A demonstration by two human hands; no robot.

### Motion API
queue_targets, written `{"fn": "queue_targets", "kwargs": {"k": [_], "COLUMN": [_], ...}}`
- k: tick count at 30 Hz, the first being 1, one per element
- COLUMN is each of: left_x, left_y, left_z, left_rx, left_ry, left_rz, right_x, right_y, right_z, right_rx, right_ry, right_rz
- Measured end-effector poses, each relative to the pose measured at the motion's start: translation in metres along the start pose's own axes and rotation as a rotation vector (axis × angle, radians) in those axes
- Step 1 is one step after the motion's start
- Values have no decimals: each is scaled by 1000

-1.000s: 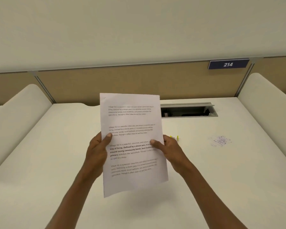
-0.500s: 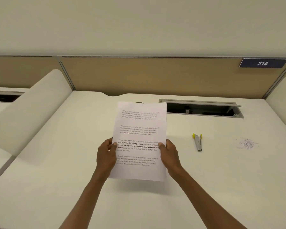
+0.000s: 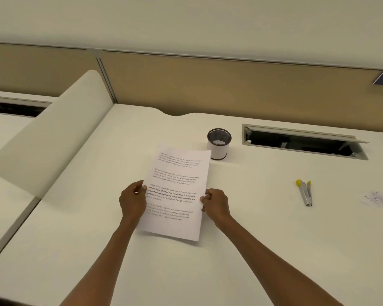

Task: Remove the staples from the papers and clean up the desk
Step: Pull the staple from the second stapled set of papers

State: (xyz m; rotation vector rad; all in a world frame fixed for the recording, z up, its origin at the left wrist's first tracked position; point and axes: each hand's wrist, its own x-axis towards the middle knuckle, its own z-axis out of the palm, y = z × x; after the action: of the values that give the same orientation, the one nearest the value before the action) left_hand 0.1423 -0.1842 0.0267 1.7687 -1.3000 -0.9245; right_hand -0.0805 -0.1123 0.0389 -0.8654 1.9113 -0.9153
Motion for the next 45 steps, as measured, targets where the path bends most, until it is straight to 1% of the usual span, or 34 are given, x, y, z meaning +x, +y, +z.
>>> {"fn": "queue_targets", "kwargs": {"k": [4, 9, 11, 15, 21, 35, 39, 41, 45], "left_x": [25, 47, 53, 58, 65, 66, 68, 68, 51], "left_y": [-20, -39, -44, -46, -45, -49, -53, -54, -42], "left_z": [-12, -18, -18, -17, -16, -14, -17, -18, -5], "left_rx": [21, 103, 153, 211, 263, 198, 223, 268, 336], "left_ry": [72, 65, 65, 128, 179, 208, 173, 179, 221], "left_rz": [-26, -16, -10, 28, 32, 12, 32, 65, 231], "right_x": [6, 15, 21, 33, 40, 42, 40, 39, 33], "right_y": [-8, -10, -11, -9, -11, 0, -1, -3, -1], "right_z": [32, 62, 70, 81, 86, 90, 89, 87, 73], "right_rx": [1, -83, -127, -234, -304, -318, -303, -283, -272], "right_ry": [-27, -8, -12, 33, 3, -32, -54, -33, 49], "right_rz": [-5, -13, -31, -90, -170, -237, -226, -230, -266]}}
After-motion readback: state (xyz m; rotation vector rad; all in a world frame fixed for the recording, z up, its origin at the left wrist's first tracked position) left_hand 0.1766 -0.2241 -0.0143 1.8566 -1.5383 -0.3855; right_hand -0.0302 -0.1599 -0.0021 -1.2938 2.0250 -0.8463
